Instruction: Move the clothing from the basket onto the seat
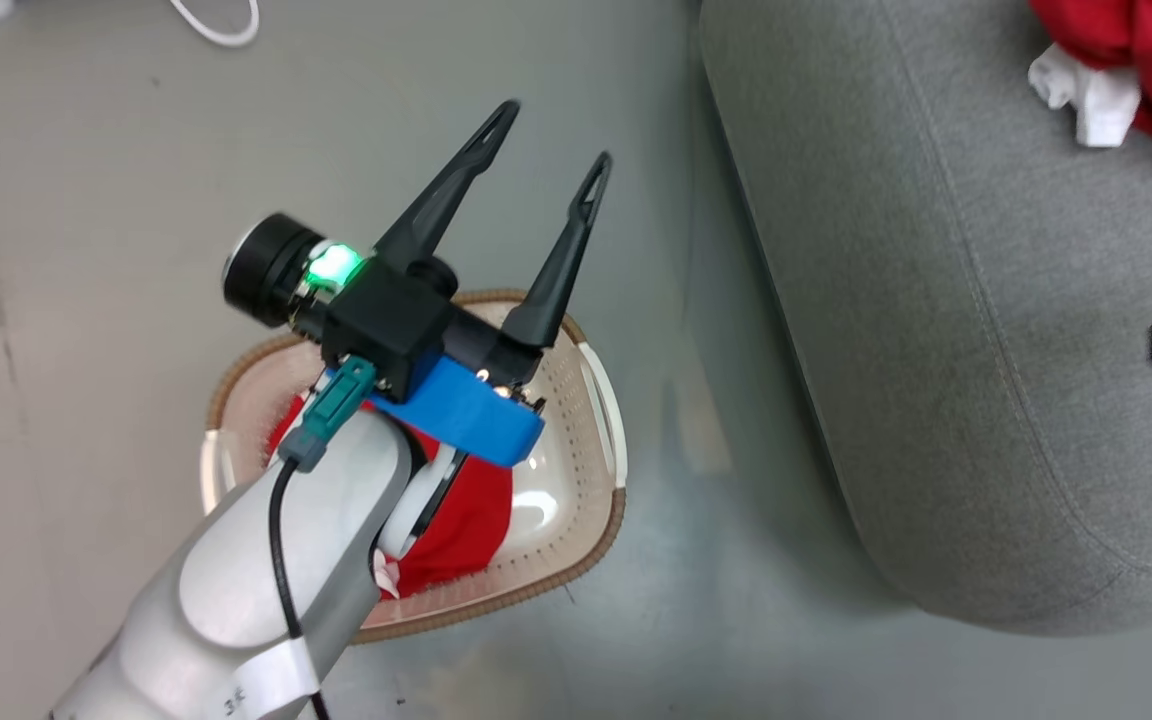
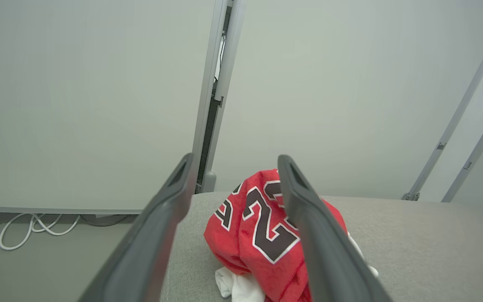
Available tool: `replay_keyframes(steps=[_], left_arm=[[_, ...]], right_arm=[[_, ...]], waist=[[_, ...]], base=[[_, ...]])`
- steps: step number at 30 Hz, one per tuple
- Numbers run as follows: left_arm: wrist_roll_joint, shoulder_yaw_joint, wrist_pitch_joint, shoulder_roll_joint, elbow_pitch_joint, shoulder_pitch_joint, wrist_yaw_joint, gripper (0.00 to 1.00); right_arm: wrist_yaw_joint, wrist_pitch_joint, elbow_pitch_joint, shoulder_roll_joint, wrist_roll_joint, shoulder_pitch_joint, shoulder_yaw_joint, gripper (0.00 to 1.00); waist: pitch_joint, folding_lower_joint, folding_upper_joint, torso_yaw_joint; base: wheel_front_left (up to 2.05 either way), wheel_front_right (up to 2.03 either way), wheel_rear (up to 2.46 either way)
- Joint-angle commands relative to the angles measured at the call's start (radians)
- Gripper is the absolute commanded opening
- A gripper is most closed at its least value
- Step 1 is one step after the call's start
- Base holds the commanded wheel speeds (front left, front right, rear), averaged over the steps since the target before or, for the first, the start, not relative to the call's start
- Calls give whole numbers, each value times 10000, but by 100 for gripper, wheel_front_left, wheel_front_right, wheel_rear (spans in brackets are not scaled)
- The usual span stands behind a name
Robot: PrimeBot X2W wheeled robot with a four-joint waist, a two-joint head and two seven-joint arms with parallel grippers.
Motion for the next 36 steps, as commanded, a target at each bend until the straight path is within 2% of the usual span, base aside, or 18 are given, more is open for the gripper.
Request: replay_keyframes(steps=[1,9,15,29,36], left_arm=[[137,402,-44,-21,-83,522,-20,100],[470,1943,-42,-275,-169,2025,-120,100],[880,3354,-41,-646,-238,3190,-400,100],[2062,6107,-37,-1616,-345,5282,-1255,100],[2512,6847,-39,-1992,-292,5918,-1611,100]], right_arm=[[-2,-3,-261,217,-4,457,300,100],[-1,-3,-891,791,152,1692,869,100],[-1,-3,-1096,1120,267,2663,879,100],[-1,-2,-676,1656,196,4132,1392,100],[-1,-3,-305,1907,192,4508,1527,100]], waist=[[-916,1,0,327],[-1963,1,0,934],[-2704,1,0,1315],[-3909,1,0,1660],[-4220,1,0,1776]], base=[[0,0,0],[0,0,0],[0,0,0],[0,0,0],[0,0,0]])
